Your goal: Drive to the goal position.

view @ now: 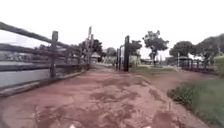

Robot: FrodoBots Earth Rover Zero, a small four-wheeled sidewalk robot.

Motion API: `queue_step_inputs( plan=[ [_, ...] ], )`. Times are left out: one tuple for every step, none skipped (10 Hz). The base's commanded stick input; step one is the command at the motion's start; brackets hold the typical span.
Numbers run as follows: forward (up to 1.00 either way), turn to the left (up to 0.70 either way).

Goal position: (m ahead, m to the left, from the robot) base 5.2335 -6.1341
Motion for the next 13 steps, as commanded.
queue_step_inputs(
  plan=[
    [1.00, 0.03],
    [1.00, 0.03],
    [1.00, 0.03],
    [1.00, 0.03],
    [1.00, 0.03],
    [1.00, 0.03],
    [1.00, 0.03],
    [1.00, 0.03],
    [1.00, -0.31],
    [1.00, -0.37],
    [1.00, -0.37],
    [1.00, -0.37],
    [1.00, -0.37]
  ],
)
